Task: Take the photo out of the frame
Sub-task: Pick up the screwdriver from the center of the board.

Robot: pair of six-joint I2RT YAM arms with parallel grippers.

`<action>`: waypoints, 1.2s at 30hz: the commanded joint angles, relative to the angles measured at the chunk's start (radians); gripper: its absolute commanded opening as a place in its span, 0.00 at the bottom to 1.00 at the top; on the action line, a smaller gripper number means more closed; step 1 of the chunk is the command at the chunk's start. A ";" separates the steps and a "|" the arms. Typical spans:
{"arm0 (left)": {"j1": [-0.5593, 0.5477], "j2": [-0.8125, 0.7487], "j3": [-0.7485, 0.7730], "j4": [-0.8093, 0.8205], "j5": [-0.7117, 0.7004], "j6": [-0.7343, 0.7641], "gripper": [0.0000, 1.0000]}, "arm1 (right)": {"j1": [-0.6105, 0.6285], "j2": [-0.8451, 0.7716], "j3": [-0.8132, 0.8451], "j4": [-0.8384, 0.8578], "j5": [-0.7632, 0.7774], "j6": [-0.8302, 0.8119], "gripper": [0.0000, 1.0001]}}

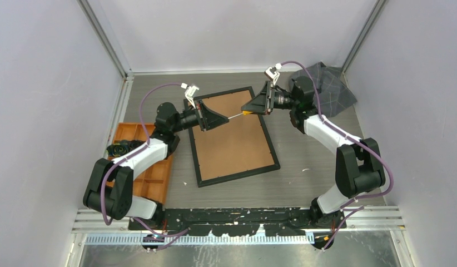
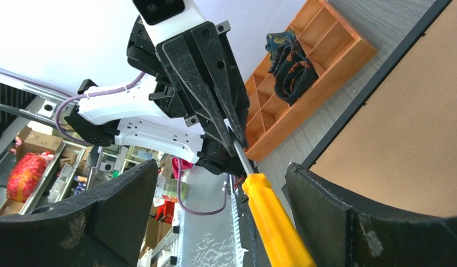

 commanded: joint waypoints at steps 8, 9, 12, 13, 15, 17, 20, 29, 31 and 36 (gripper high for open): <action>-0.001 0.016 0.009 0.042 -0.021 0.003 0.00 | 0.053 -0.010 0.003 0.094 -0.023 0.039 0.79; -0.001 0.017 0.009 0.037 -0.022 0.005 0.00 | 0.053 -0.009 0.003 0.094 -0.025 0.038 0.76; -0.001 0.019 0.008 0.036 -0.023 0.010 0.00 | 0.052 0.000 0.001 0.094 -0.037 0.035 0.65; -0.001 0.019 0.008 0.029 -0.025 0.013 0.00 | 0.054 0.001 0.001 0.093 -0.041 0.035 0.59; -0.001 0.017 0.009 0.014 -0.026 0.025 0.00 | 0.053 0.002 0.001 0.092 -0.043 0.031 0.48; -0.001 0.015 0.008 0.010 -0.029 0.032 0.00 | 0.053 0.002 0.001 0.090 -0.048 0.025 0.34; -0.001 0.011 0.011 -0.002 -0.039 0.038 0.00 | 0.054 0.001 0.001 0.075 -0.065 0.010 0.28; 0.001 -0.003 0.011 -0.048 -0.070 0.071 0.00 | 0.053 -0.018 0.004 0.010 -0.092 -0.049 0.44; 0.001 -0.001 0.015 -0.052 -0.069 0.071 0.00 | 0.056 -0.019 0.004 -0.002 -0.095 -0.058 0.42; 0.001 0.007 0.023 -0.073 -0.070 0.080 0.00 | 0.076 -0.019 0.007 -0.020 -0.117 -0.077 0.37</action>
